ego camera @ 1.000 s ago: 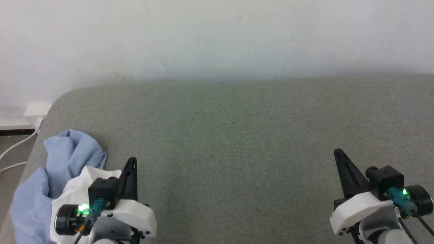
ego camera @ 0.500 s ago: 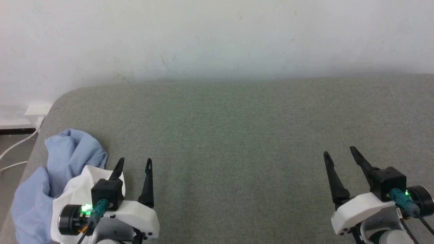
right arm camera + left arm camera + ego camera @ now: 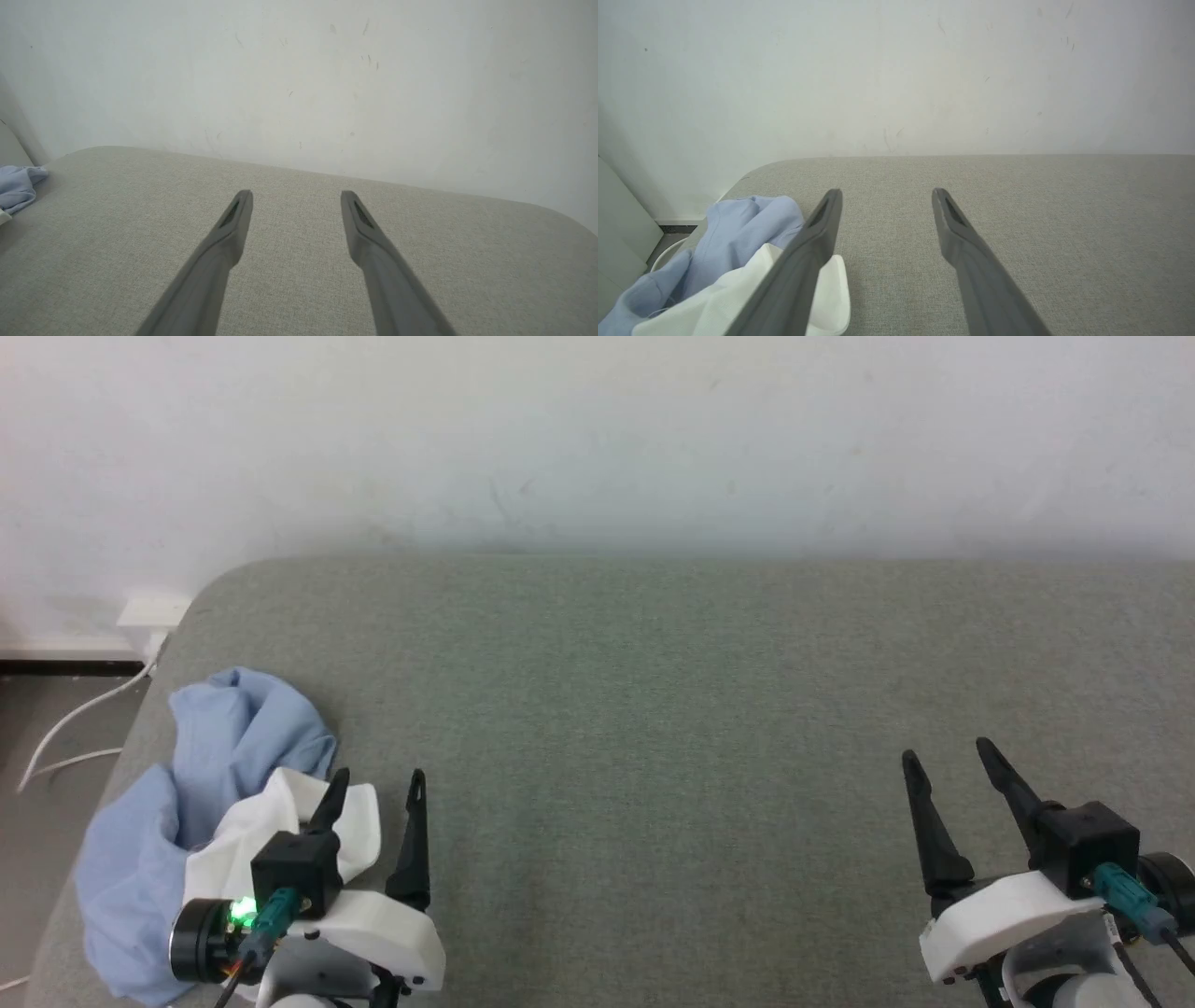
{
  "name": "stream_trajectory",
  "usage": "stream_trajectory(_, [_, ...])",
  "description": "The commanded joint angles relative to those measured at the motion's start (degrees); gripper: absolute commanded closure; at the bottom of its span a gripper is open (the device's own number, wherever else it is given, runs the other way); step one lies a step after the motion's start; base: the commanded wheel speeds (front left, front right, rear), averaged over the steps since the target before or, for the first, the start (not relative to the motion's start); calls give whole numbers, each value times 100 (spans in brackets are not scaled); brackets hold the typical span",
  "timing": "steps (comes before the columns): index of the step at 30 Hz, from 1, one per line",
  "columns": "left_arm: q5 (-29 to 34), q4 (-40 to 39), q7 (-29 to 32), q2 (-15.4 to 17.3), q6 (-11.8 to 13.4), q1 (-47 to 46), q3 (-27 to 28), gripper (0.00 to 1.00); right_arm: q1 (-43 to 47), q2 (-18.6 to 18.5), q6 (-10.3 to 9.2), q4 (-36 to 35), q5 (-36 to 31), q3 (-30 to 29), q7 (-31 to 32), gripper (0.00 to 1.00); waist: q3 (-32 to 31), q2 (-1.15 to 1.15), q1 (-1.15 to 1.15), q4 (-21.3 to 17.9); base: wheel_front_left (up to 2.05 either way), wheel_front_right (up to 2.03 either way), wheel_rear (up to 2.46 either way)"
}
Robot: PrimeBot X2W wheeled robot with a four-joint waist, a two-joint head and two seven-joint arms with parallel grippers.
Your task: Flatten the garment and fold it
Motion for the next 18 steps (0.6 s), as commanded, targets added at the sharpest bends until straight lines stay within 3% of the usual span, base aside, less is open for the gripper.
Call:
stream_trajectory(1, [-49,28,-62,-1,-46,-99,-5,0,46,6,-2,-39,44,-8,-49,0,8,0,0,137,0,0,0])
stream_trajectory(18, [-284,62,-266,-3,-90,-31,136,0,106,9,-4,-180,-94,45,-188,0,18,0,0,1008,-3,-3,-3])
